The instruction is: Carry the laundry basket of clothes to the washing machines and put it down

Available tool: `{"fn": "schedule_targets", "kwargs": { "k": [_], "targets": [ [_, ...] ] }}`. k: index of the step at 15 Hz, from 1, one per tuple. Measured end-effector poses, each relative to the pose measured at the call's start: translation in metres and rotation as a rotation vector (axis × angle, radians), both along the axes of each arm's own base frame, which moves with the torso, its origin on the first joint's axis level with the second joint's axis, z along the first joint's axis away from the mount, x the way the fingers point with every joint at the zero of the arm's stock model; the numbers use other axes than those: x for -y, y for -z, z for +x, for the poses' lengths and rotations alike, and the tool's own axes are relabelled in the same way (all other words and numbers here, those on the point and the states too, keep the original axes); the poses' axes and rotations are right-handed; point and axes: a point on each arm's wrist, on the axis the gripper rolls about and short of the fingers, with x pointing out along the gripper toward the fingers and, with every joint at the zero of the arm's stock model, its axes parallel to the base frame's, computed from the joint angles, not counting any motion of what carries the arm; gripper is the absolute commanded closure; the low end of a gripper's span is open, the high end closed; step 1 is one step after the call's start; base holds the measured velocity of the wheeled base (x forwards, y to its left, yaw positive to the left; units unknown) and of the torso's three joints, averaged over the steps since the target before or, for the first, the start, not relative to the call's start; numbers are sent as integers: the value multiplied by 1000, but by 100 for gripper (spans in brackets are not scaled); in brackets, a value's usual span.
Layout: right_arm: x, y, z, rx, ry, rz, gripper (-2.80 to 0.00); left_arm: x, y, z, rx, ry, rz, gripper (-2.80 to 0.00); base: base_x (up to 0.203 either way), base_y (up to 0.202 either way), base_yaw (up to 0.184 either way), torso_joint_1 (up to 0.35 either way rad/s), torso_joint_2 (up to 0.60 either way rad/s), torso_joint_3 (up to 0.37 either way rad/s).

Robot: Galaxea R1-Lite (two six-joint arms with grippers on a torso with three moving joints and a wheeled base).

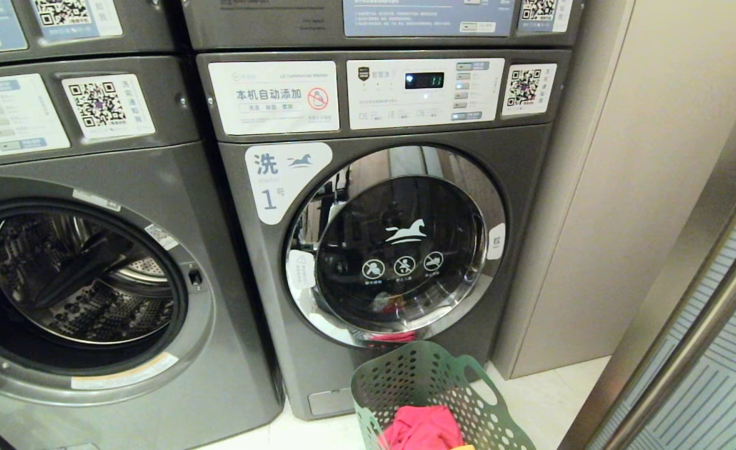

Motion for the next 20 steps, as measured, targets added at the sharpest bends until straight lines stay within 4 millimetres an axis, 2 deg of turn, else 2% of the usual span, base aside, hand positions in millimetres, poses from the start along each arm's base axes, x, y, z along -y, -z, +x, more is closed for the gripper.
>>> {"fn": "schedule_targets", "kwargs": {
  "k": [16, 20],
  "targets": [
    [0, 0, 0, -2, -2, -9, 0, 0, 0, 0, 1, -3, -12, 0, 0, 0, 0, 0, 0, 0],
    [0, 0, 0, -3, -1, -10, 0, 0, 0, 0, 2, -4, -18, 0, 4, -7, 154, 3, 5, 3]
  ]
}}
